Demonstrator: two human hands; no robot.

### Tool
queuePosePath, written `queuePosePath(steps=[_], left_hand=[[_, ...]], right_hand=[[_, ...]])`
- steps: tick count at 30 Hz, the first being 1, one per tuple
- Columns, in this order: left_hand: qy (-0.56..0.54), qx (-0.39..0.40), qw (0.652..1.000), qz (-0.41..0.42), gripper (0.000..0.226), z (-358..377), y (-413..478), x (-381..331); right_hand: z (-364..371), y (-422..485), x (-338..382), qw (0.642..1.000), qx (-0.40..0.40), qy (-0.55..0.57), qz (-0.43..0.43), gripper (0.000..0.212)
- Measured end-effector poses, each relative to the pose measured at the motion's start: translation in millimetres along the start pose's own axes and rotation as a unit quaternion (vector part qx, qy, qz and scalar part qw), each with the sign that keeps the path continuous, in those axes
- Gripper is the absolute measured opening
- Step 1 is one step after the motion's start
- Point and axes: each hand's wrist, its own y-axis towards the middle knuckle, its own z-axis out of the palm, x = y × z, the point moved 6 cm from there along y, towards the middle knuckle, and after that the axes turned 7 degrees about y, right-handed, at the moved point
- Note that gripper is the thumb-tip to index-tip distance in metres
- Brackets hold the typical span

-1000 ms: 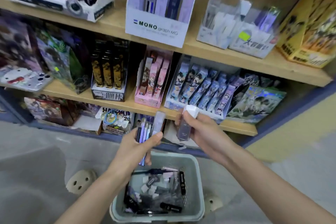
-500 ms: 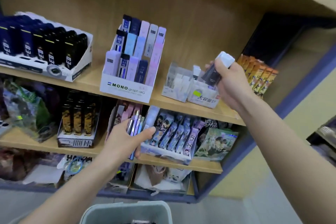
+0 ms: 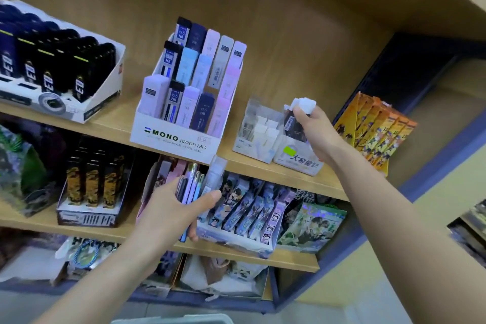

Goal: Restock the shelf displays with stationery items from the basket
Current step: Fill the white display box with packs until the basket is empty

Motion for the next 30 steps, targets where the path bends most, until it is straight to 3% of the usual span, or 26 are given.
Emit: queuePosePath(steps=[3, 5, 15, 20, 23, 26, 30], left_hand=[[-0.01, 0.009, 1.0, -0.002, 0.037, 5, 2, 1], [-0.004, 0.016, 1.0, -0.003, 0.039, 10, 2, 3], [-0.003, 0.018, 1.0, -0.005, 0.035, 16, 4, 1], [-0.014, 0.009, 1.0, -0.002, 0.036, 15, 5, 1], [-0.007, 0.018, 1.0, -0.008, 0.048, 15, 7, 2], [-0.003, 0.018, 0.999, -0.036, 0.07, 15, 8, 5], [-0.004, 0.014, 0.999, -0.045, 0.072, 13, 7, 6]], right_hand=[[-7, 0, 3, 0.995, -0.036, -0.093, -0.031, 0.035], [-12, 1, 7, 0.988, -0.057, -0.134, -0.06, 0.035], [-21, 0, 21, 0.978, -0.061, -0.154, -0.125, 0.021], [-20, 0, 30, 0.976, -0.054, -0.15, -0.149, 0.026], [-14, 3, 20, 0.983, -0.022, -0.143, -0.115, 0.024], [-14, 1, 19, 0.979, -0.048, -0.146, -0.136, 0.021], [-17, -1, 23, 0.968, -0.08, -0.175, -0.164, 0.023]])
